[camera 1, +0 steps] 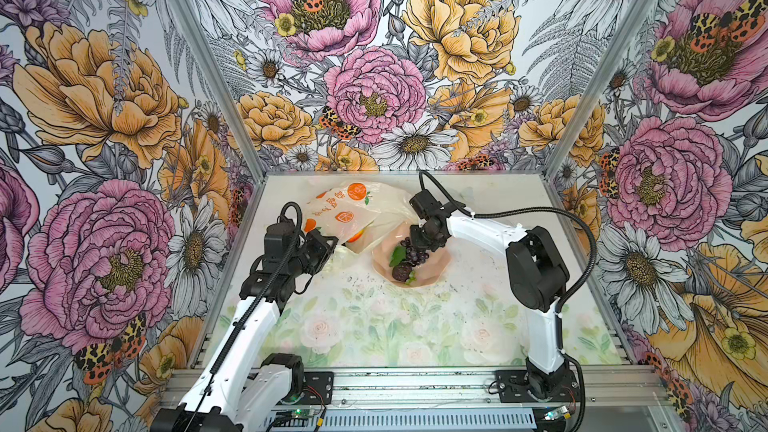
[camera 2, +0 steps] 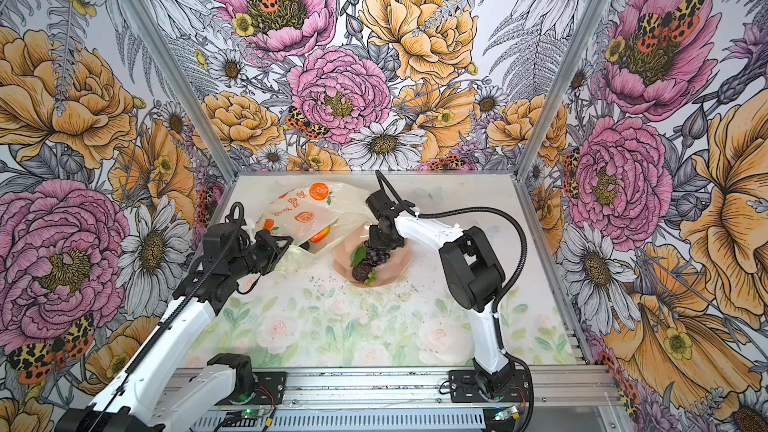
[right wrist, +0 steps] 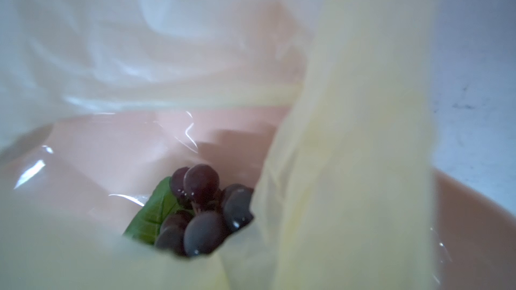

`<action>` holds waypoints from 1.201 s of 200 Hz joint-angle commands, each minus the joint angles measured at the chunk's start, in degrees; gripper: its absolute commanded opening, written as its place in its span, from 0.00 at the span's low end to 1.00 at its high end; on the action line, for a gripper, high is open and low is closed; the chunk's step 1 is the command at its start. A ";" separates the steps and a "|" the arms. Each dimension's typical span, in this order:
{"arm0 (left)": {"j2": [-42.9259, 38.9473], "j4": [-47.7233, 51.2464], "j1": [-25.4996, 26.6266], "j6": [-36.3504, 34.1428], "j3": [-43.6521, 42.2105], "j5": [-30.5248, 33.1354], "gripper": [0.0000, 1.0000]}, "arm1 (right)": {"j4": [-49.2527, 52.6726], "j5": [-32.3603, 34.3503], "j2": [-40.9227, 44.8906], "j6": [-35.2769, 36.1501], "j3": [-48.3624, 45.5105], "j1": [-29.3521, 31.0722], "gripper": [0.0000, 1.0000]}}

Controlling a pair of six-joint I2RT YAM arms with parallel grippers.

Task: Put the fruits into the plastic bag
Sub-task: 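Lift the grape bunch with the right gripper toward the bag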

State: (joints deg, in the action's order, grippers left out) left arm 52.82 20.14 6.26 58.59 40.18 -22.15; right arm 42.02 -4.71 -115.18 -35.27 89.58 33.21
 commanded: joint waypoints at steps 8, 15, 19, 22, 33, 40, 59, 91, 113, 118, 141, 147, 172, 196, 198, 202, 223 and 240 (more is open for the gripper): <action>-0.96 0.11 0.46 -0.82 0.94 -0.61 0.00 | -8.56 -3.68 6.45 -0.89 -2.36 -1.26 0.20; -1.05 0.15 0.45 -1.07 1.18 -0.68 0.00 | -8.76 -4.45 7.31 -1.10 -2.84 -1.46 0.20; -1.13 0.16 0.40 -1.26 1.24 -0.68 0.00 | -8.88 -4.78 7.76 -1.21 -3.08 -1.48 0.19; -1.14 0.16 0.35 -1.40 1.37 -0.65 0.00 | -9.01 -5.06 8.17 -1.29 -3.26 -1.56 0.19; -1.30 0.15 0.36 -1.79 1.74 -0.45 0.00 | -10.06 -7.27 9.27 -1.45 -4.24 -1.74 0.20; -1.44 0.16 0.42 -2.10 2.01 -0.30 0.00 | -10.50 -9.98 9.52 -1.51 -4.33 -1.96 0.20; -1.41 0.07 0.25 -2.83 2.22 -0.26 0.00 | -11.24 -16.11 10.14 -2.52 -4.45 -2.43 0.20; -1.19 0.05 0.29 -3.00 2.25 -1.09 0.00 | -11.31 -18.89 15.09 -5.48 -5.86 -3.27 0.19; -1.40 0.88 0.41 -4.19 3.24 -1.30 0.00 | -11.47 -21.59 18.80 -8.76 -6.33 -3.55 0.20; -1.40 1.02 0.42 -4.55 3.42 -1.42 0.00 | -11.44 -22.32 19.38 -9.52 -6.36 -3.51 0.20; -1.49 1.41 0.34 -5.65 4.33 -1.57 0.00 | -11.43 -25.39 21.64 -12.43 -5.51 -3.66 0.20; -1.41 1.43 0.36 -5.74 4.44 -1.83 0.00 | -11.42 -25.60 22.18 -13.04 -5.32 -3.68 0.20; -1.07 0.84 0.98 -6.87 5.26 -3.00 0.00 | -11.43 -24.55 23.28 -15.16 -2.78 -3.62 0.20; -0.72 -0.54 2.45 -8.14 6.03 -5.11 0.00 | -11.51 -23.01 19.33 -15.52 2.66 -3.42 0.20; -0.70 -0.54 2.51 -8.20 6.17 -5.21 0.00 | -11.56 -22.81 18.90 -15.53 3.16 -3.24 0.20; -0.62 -0.50 2.68 -8.53 6.35 -5.56 0.00 | -11.65 -22.44 17.88 -15.61 4.15 -3.17 0.20; -0.75 -0.29 3.10 -9.19 7.33 -5.62 0.00 | -12.04 -21.97 12.04 -15.99 9.70 -2.00 0.19; -1.15 -0.20 3.18 -9.58 8.57 -4.21 0.00 | -12.18 -23.32 8.14 -16.38 12.92 -0.79 0.19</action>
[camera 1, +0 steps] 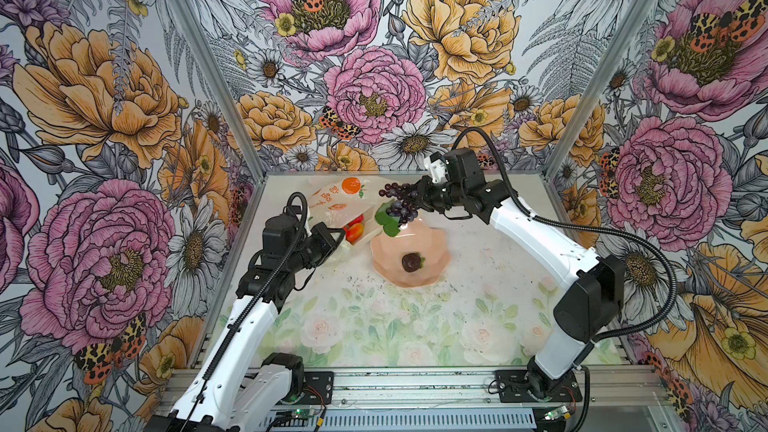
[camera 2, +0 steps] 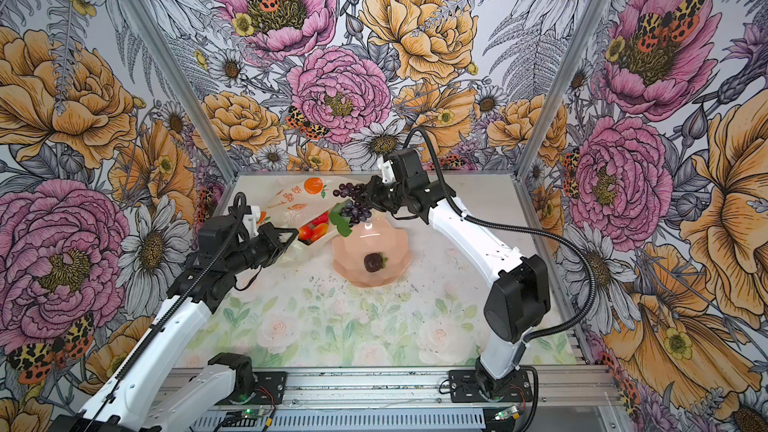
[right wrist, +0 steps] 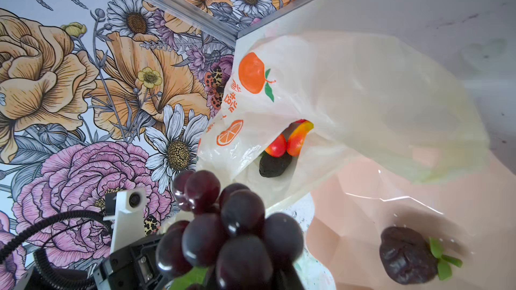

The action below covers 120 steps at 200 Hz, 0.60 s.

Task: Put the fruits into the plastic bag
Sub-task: 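Lift the grape bunch with the right gripper toward the bag, then lower the grapes into the bag with the right gripper while the left holds it open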

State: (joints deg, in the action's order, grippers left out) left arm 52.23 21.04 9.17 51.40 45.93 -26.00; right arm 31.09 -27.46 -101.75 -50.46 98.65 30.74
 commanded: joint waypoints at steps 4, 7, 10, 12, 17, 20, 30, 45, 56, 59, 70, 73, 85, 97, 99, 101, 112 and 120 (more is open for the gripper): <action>-0.48 -1.09 0.31 -2.44 3.13 -0.43 0.00 | -1.26 -0.35 -5.92 -1.14 4.32 1.98 0.19; -0.40 -1.10 0.31 -2.44 3.35 -0.23 0.00 | -1.29 -0.24 -6.30 -1.20 4.51 2.15 0.19; -0.31 -1.12 0.26 -2.46 3.58 -0.20 0.00 | -1.30 -0.30 -6.63 -1.22 4.67 2.33 0.19; -0.22 -1.20 0.37 -2.43 3.73 -0.28 0.00 | -1.34 -0.35 -6.93 -1.31 4.81 2.44 0.19; 0.00 -1.25 0.63 -2.42 4.09 -0.43 0.00 | -1.38 -0.84 -7.78 -1.23 5.31 2.76 0.19; 0.10 -1.38 0.77 -2.44 4.30 -0.52 0.00 | -1.38 -1.24 -8.48 -1.22 5.76 2.98 0.19; 0.28 -1.47 1.23 -2.98 4.91 -0.46 0.00 | -1.37 -2.43 -9.99 -1.14 6.80 3.46 0.19; 0.25 -1.60 1.79 -3.23 4.89 0.28 0.00 | -1.35 -3.79 -12.00 -1.09 8.07 4.29 0.19; 0.31 -2.05 1.80 -3.13 4.65 0.21 0.00 | -1.29 -6.83 -14.26 -1.54 9.39 4.80 0.19; 0.33 -2.05 1.81 -3.14 4.61 0.06 0.00 | -1.27 -8.14 -15.01 -1.85 10.02 5.00 0.19; 0.24 -2.02 1.82 -3.37 4.56 -0.36 0.00 | -1.21 -11.80 -16.63 -2.63 11.29 5.42 0.19; 0.24 -2.07 1.82 -3.48 4.49 -0.58 0.00 | -1.21 -13.03 -17.02 -2.99 11.76 5.61 0.19; 0.23 -1.90 1.74 -3.82 4.47 -1.38 0.00 | -1.12 -15.73 -17.70 -4.06 12.41 5.82 0.19; 0.77 -1.39 1.82 -4.72 4.97 -2.93 0.00 | -0.74 -17.32 -18.20 -4.02 13.15 5.97 0.19; 0.90 -1.31 1.82 -4.97 5.09 -3.27 0.00 | -0.48 -17.42 -18.34 -4.03 13.41 5.99 0.19; 1.07 -1.21 1.82 -5.23 5.30 -3.60 0.00 | -0.19 -17.70 -18.49 -4.17 13.59 6.00 0.19; 1.84 -0.30 2.44 -6.64 6.27 -5.25 0.00 | 1.73 -18.48 -19.76 -4.06 15.39 5.99 0.19; 2.15 0.03 3.25 -7.37 6.75 -5.87 0.00 | 2.79 -18.75 -20.50 -4.17 16.60 6.15 0.19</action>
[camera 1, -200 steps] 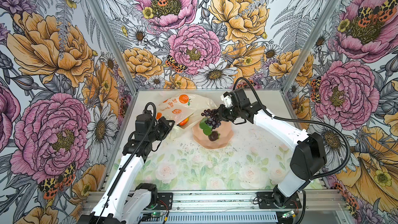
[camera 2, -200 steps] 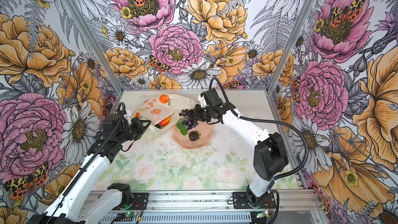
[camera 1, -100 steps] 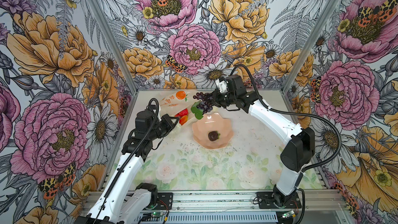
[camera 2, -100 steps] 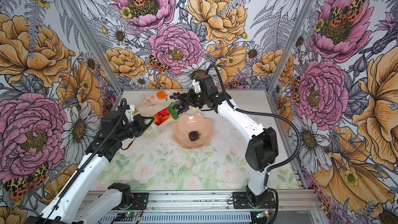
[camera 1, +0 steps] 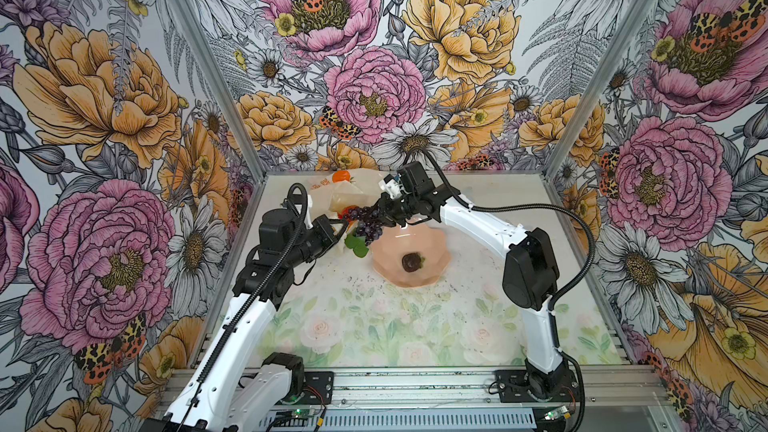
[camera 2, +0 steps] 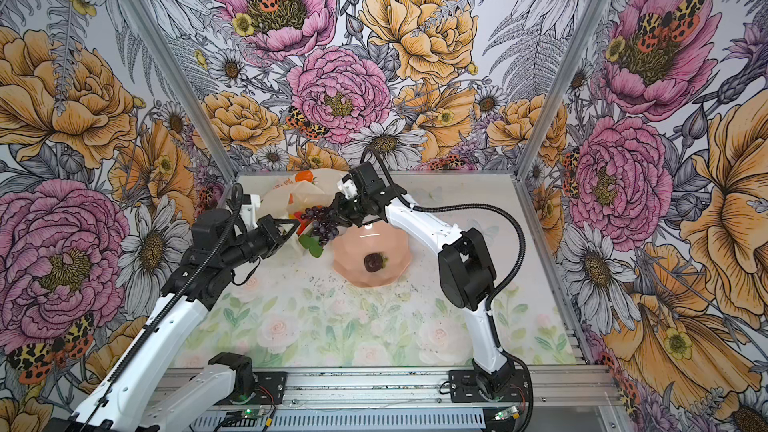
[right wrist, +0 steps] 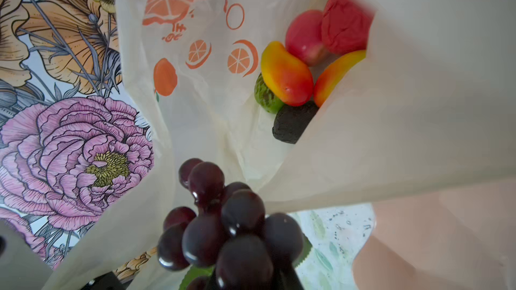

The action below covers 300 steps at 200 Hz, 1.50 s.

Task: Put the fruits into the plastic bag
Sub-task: 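Lower the grapes into the bag with the right gripper while the left holds it open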

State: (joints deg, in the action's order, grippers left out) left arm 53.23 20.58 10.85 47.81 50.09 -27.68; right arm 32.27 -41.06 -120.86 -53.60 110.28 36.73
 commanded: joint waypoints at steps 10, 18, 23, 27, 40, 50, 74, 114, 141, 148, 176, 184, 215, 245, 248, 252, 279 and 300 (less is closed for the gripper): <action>1.41 1.12 2.99 -4.66 3.06 -4.17 0.00 | 2.87 -5.33 -2.47 -1.23 6.25 0.37 0.19; 1.52 1.98 4.57 -5.55 3.18 -3.70 0.00 | 3.44 -5.47 -3.28 -1.75 6.94 0.36 0.19; 1.52 2.53 5.58 -6.27 3.18 -3.31 0.00 | 3.50 -5.44 -3.65 -2.34 7.14 0.36 0.19; 1.52 2.88 6.58 -6.76 3.10 -2.80 0.00 | 3.50 -5.36 -3.86 -2.64 7.14 0.36 0.19; 1.65 4.22 9.56 -7.93 2.83 -1.46 0.00 | 3.58 -4.51 -4.54 -3.57 7.29 0.36 0.19; 1.74 5.88 11.30 -8.72 2.91 -0.31 0.00 | 3.50 -3.95 -5.10 -4.34 7.66 0.19 0.19; -0.29 7.57 13.90 -8.87 1.35 3.07 0.00 | 3.50 -2.59 -6.42 -6.70 9.58 -0.66 0.19; -2.83 8.44 15.08 -7.44 -0.28 4.83 0.00 | 3.50 -0.98 -10.71 -12.23 16.19 -2.88 0.19; -2.85 8.84 15.12 -6.85 -0.55 4.35 0.00 | 3.45 -0.31 -14.01 -15.68 22.65 -3.73 0.19; -2.47 8.97 15.08 -6.85 -0.56 3.97 0.00 | 3.41 -0.15 -14.86 -17.03 23.83 -3.89 0.19; -1.58 8.93 15.16 -6.77 -0.61 3.88 0.00 | 3.41 2.14 -17.98 -20.04 29.16 -4.21 0.19; -1.40 8.94 15.16 -6.77 -0.09 4.08 0.00 | 3.40 3.82 -18.39 -20.52 29.43 -4.06 0.19; -0.35 9.12 14.81 -6.68 1.77 3.88 0.00 | 3.32 6.28 -22.19 -23.63 30.00 -2.75 0.19; 1.97 9.58 12.28 -7.45 2.61 2.38 0.00 | 3.32 10.68 -20.47 -24.44 27.54 -1.76 0.19; 2.16 9.66 12.02 -7.61 2.83 2.56 0.00 | 3.32 11.09 -20.22 -24.44 27.53 -1.75 0.19; 2.37 9.74 11.70 -7.72 3.10 2.72 0.00 | 3.40 11.53 -19.89 -24.37 27.38 -1.74 0.19; 3.25 9.67 10.65 -8.12 4.96 4.29 0.00 | 3.41 14.05 -17.16 -24.58 25.98 -2.19 0.20; 3.59 9.74 10.70 -8.94 5.40 4.04 0.00 | 3.41 14.62 -15.86 -24.79 25.39 -2.21 0.20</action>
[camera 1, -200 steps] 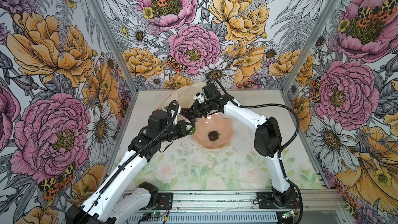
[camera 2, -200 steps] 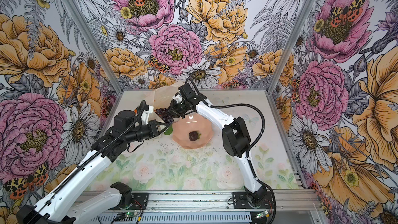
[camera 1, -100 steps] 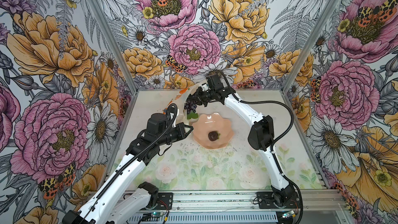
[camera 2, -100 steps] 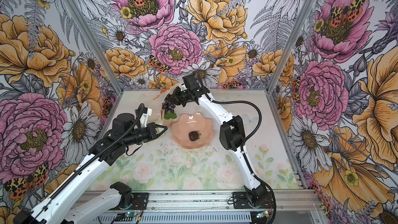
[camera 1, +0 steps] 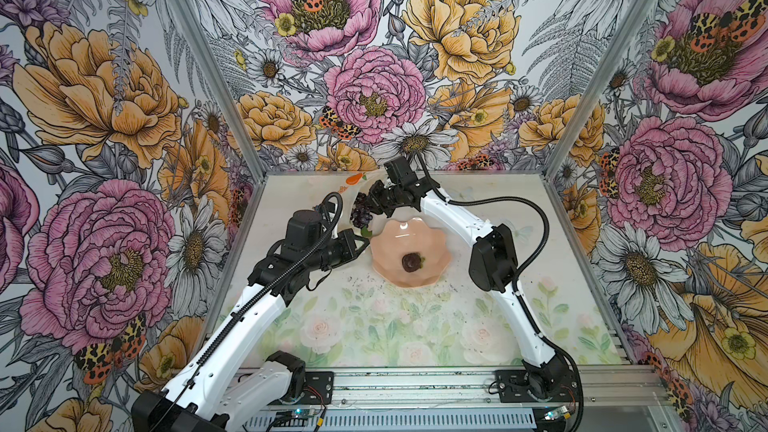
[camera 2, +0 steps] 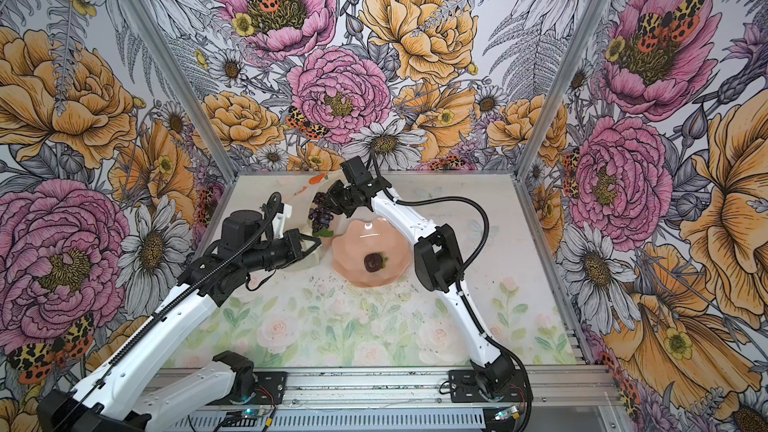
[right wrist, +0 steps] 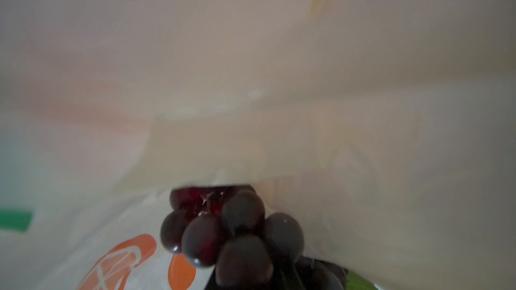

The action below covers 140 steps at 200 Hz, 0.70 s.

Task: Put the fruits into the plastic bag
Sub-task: 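Lower the grapes into the bag with the right gripper while the left holds it open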

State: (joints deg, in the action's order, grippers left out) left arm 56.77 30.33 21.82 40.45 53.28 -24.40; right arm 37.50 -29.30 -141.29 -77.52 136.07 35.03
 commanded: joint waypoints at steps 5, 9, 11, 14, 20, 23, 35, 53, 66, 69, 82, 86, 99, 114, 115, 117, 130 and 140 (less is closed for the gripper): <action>-0.10 -0.01 -0.25 -1.68 2.06 0.74 0.00 | -1.81 2.88 4.62 -1.11 -0.53 -0.49 0.20; -0.15 -0.02 -0.24 -1.73 1.93 0.68 0.00 | -1.82 2.79 4.56 -1.29 -0.46 -0.48 0.20; -0.23 -0.05 -0.21 -1.72 1.86 0.76 0.00 | -1.81 2.74 4.54 -1.40 -0.52 -0.48 0.20; -0.32 -0.03 -0.20 -1.77 1.71 0.77 0.00 | -1.81 2.68 4.47 -1.47 -0.47 -0.48 0.20; -0.69 -0.04 -0.20 -1.69 1.45 0.98 0.00 | -1.82 2.51 4.37 -1.56 -0.46 -0.48 0.20; -0.92 -0.04 -0.20 -1.69 1.38 1.08 0.00 | -1.81 2.56 4.36 -1.58 -0.50 -0.48 0.20; -1.59 -0.02 -0.11 -1.60 0.79 1.48 0.00 | -1.88 2.73 4.50 -1.59 -1.10 -0.48 0.20; -2.43 -0.09 -0.20 -1.51 0.36 1.88 0.00 | -1.90 2.88 4.79 -1.26 -1.87 -0.66 0.20; -3.25 0.02 -0.38 -1.13 0.19 2.33 0.00 | -1.81 3.36 5.52 -0.51 -2.04 -0.66 0.20; -3.56 -0.03 -0.42 -0.96 0.10 2.56 0.00 | -1.81 3.52 5.70 -0.38 -2.04 -0.66 0.20; -4.53 -0.01 -0.54 -0.53 -0.34 4.31 0.00 | -1.81 3.26 6.35 0.17 -1.79 -0.53 0.20; -4.72 0.13 -0.67 -0.33 -0.44 4.42 0.00 | -1.81 3.14 6.54 0.22 -1.77 -0.57 0.20; -5.01 0.06 -0.94 0.12 -0.72 4.44 0.00 | -1.81 2.85 7.10 0.28 -2.03 -0.57 0.20; -5.09 0.09 -1.00 -0.17 -1.04 4.13 0.00 | -1.81 2.70 7.17 0.14 -1.81 -0.48 0.20; -5.09 0.13 -1.04 -0.18 -1.06 4.11 0.00 | -1.81 2.64 7.17 0.07 -1.75 -0.48 0.20; -5.09 0.16 -1.07 -0.23 -1.13 4.13 0.00 | -1.81 2.59 7.13 0.08 -1.59 -0.48 0.20; -5.42 0.45 -1.30 -0.28 -1.63 3.75 0.00 | -1.81 2.54 6.69 -0.16 -0.10 -0.44 0.20; -5.70 0.45 -1.45 -0.36 -2.01 3.43 0.00 | -1.77 2.70 6.37 -0.59 1.08 -0.39 0.20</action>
State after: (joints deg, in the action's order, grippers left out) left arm 52.16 30.50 21.08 40.32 52.71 -21.45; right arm 37.06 -26.98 -138.41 -78.41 133.80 34.81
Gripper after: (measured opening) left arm 0.046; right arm 0.204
